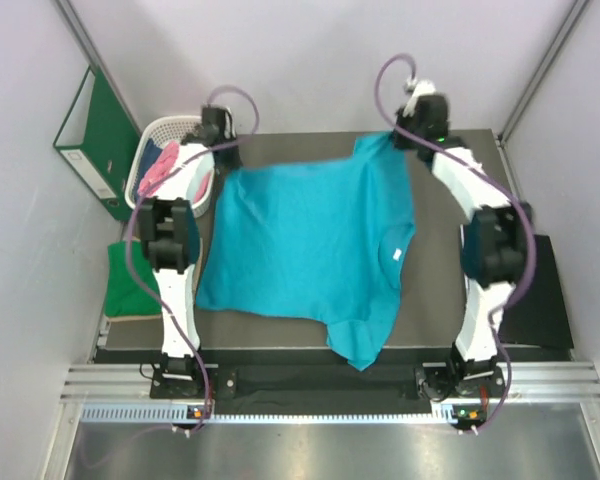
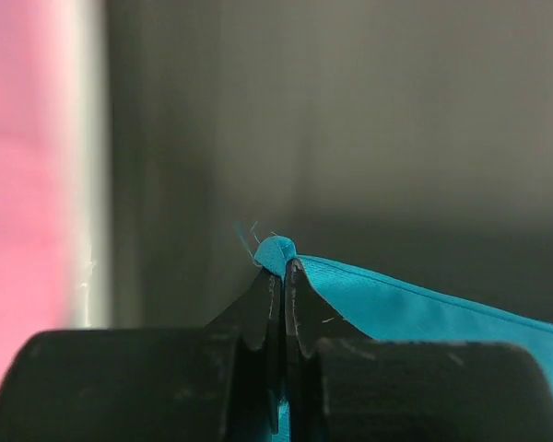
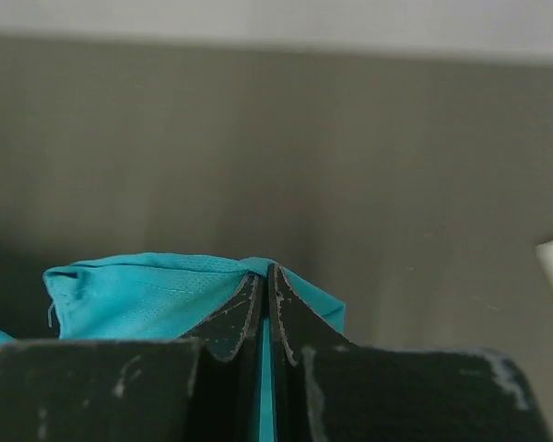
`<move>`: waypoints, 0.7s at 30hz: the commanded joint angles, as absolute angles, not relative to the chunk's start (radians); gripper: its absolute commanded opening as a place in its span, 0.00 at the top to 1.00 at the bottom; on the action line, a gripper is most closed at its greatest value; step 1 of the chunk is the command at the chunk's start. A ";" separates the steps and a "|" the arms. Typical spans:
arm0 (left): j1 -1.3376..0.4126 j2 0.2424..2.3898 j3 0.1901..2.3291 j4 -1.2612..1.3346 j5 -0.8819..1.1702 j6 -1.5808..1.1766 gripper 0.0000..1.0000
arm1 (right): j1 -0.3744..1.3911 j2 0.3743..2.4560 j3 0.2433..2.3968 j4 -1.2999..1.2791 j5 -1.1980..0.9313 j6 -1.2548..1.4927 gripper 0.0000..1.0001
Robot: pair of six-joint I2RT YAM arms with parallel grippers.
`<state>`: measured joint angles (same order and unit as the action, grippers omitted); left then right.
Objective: Fold and stack the t-shirts
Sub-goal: Flatten out the tshirt
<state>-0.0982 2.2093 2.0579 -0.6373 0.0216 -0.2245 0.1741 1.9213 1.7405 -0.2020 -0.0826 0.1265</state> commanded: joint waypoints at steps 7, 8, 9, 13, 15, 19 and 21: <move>-0.086 2.582 2.374 -0.703 0.029 -0.253 1.00 | 0.160 2.448 2.169 -0.311 -0.170 0.254 1.00; -0.086 2.586 2.381 -0.693 0.025 -0.256 1.00 | 0.160 2.447 2.168 -0.298 -0.151 0.259 1.00; -0.083 2.577 2.378 -0.684 0.017 -0.258 1.00 | 0.158 2.441 2.164 -0.295 -0.140 0.262 1.00; -0.078 2.551 2.379 -0.663 0.009 -0.242 1.00 | 0.155 2.418 2.161 -0.295 -0.103 0.272 1.00; -0.075 2.536 2.372 -0.654 -0.020 -0.239 1.00 | 0.153 2.405 2.158 -0.296 -0.094 0.270 1.00; -0.072 2.522 2.365 -0.641 -0.015 -0.247 1.00 | 0.155 2.398 2.141 -0.288 -0.077 0.282 1.00; -0.072 2.523 2.362 -0.638 -0.014 -0.250 1.00 | 0.155 2.398 2.131 -0.281 -0.075 0.288 1.00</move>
